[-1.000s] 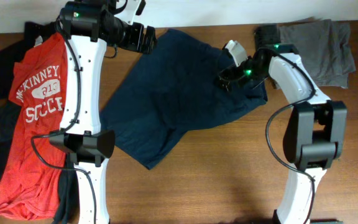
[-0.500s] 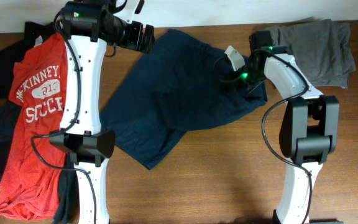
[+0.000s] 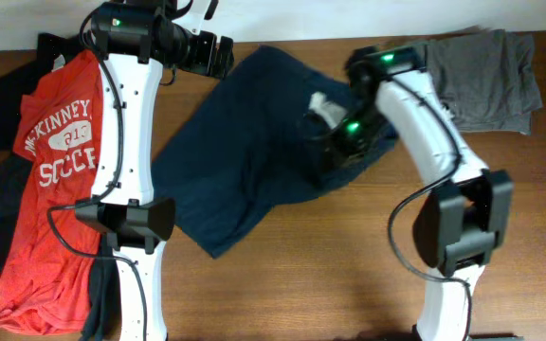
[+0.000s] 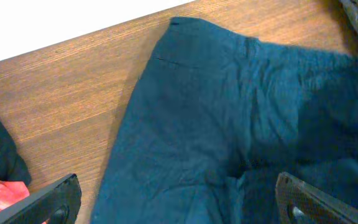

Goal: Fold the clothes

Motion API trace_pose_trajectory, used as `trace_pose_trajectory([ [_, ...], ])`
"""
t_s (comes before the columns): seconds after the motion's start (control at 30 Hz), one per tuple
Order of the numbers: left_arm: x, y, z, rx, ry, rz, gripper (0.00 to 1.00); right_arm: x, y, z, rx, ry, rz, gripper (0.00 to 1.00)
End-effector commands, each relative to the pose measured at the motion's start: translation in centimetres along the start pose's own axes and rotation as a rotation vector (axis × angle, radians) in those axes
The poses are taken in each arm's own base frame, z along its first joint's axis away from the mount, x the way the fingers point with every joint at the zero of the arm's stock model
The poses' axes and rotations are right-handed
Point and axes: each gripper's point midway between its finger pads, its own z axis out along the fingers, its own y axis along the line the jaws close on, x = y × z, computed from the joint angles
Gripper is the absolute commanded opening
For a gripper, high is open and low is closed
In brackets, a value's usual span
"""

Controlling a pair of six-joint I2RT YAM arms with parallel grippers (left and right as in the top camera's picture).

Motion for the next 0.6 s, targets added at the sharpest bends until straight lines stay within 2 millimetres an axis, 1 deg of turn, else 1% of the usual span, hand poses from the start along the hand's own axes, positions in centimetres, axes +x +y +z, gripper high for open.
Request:
trace_pose_trajectory([
  [0.0, -0.4, 0.9, -1.3, -0.021, -0.027, 0.008, 0.99, 2.2, 2.9, 2.6, 0.105, 0.160, -0.117, 0.07],
  [0.03, -0.4, 1.1, -1.3, -0.024, -0.028, 0.004, 0.99, 2.5, 3.3, 3.1, 0.110, 0.183, -0.126, 0.10],
  [0.07, -0.3, 1.5, -1.4, -0.028, -0.028, -0.001, 0.99, 3.2, 3.9, 4.0, 0.113, 0.225, -0.143, 0.20],
  [0.1, -0.3, 1.9, -1.4, -0.032, -0.029, -0.009, 0.99, 4.0, 4.5, 4.7, 0.117, 0.267, -0.147, 0.26],
  [0.2, -0.4, 3.0, -1.7, -0.046, -0.039, -0.024, 0.99, 5.6, 6.0, 5.6, 0.105, 0.343, -0.160, 0.36],
  [0.27, -0.4, 3.5, -1.8, -0.052, -0.044, -0.031, 0.99, 5.8, 6.6, 5.3, 0.110, 0.342, -0.157, 0.38],
  [0.33, -0.4, 3.9, -1.8, -0.056, -0.043, -0.037, 0.99, 5.9, 7.1, 4.5, 0.114, 0.318, -0.169, 0.38],
  [0.37, -0.3, 4.0, -1.8, -0.056, -0.041, -0.039, 0.99, 5.9, 7.5, 3.7, 0.118, 0.291, -0.177, 0.39],
  [0.4, -0.2, 4.0, -1.7, -0.055, -0.036, -0.041, 0.99, 5.6, 7.9, 2.1, 0.127, 0.232, -0.187, 0.40],
  [0.43, 0.0, 3.8, -1.4, -0.044, -0.028, -0.041, 0.99, 5.3, 8.2, 0.3, 0.142, 0.163, -0.188, 0.44],
  [0.47, 0.1, 3.5, -1.2, -0.024, -0.023, -0.042, 0.99, 4.9, 8.4, -1.1, 0.154, 0.109, -0.183, 0.49],
  [0.5, 0.5, 2.8, -0.6, 0.027, -0.006, -0.035, 0.99, 4.1, 8.4, -3.8, 0.180, -0.003, -0.166, 0.64],
  [0.53, 0.6, 2.2, -0.3, 0.058, 0.001, -0.017, 0.99, 3.6, 8.3, -5.5, 0.195, -0.074, -0.149, 0.76],
  [0.57, 1.0, 1.4, 0.2, 0.104, 0.014, 0.010, 0.99, 3.0, 7.7, -7.6, 0.221, -0.157, -0.113, 0.86],
])
